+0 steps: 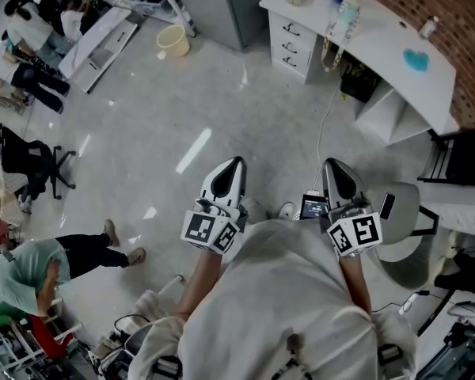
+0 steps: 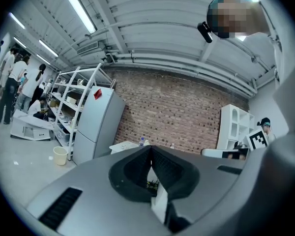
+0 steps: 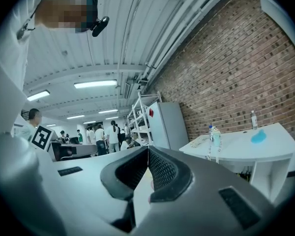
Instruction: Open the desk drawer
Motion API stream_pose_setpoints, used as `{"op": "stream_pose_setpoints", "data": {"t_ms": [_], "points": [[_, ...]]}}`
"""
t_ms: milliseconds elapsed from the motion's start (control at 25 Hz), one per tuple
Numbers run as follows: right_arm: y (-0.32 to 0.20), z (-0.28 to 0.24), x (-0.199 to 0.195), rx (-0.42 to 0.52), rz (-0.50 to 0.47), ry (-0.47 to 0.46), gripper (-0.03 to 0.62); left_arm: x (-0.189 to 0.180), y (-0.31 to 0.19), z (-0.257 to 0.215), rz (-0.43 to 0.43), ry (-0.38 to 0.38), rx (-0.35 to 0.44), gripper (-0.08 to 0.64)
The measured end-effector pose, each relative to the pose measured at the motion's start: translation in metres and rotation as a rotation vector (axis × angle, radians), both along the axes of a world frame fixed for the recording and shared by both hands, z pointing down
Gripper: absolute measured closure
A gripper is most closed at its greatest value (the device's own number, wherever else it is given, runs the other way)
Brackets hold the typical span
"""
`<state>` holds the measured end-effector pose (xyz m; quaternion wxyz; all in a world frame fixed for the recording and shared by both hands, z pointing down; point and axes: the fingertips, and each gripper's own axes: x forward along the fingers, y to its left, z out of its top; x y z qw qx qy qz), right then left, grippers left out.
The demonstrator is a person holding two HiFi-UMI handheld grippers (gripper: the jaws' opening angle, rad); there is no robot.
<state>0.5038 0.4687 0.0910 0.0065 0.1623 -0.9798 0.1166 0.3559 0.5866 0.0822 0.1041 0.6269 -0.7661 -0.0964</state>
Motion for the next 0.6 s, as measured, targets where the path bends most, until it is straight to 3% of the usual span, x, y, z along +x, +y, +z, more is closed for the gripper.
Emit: {"op": "stream_pose_setpoints", "data": {"t_ms": [280, 600], "points": [[-0.017, 0.004, -0.013, -0.014, 0.026, 0.014, 0.566, -0.024, -0.012, 0.001, -0.014, 0.003, 0.013, 0.552], [-0.033, -0.001, -0.087, 0.006, 0.074, 0.013, 0.566, -0.099, -0.037, 0.007, 0.061, 0.006, 0.026, 0.552]]}}
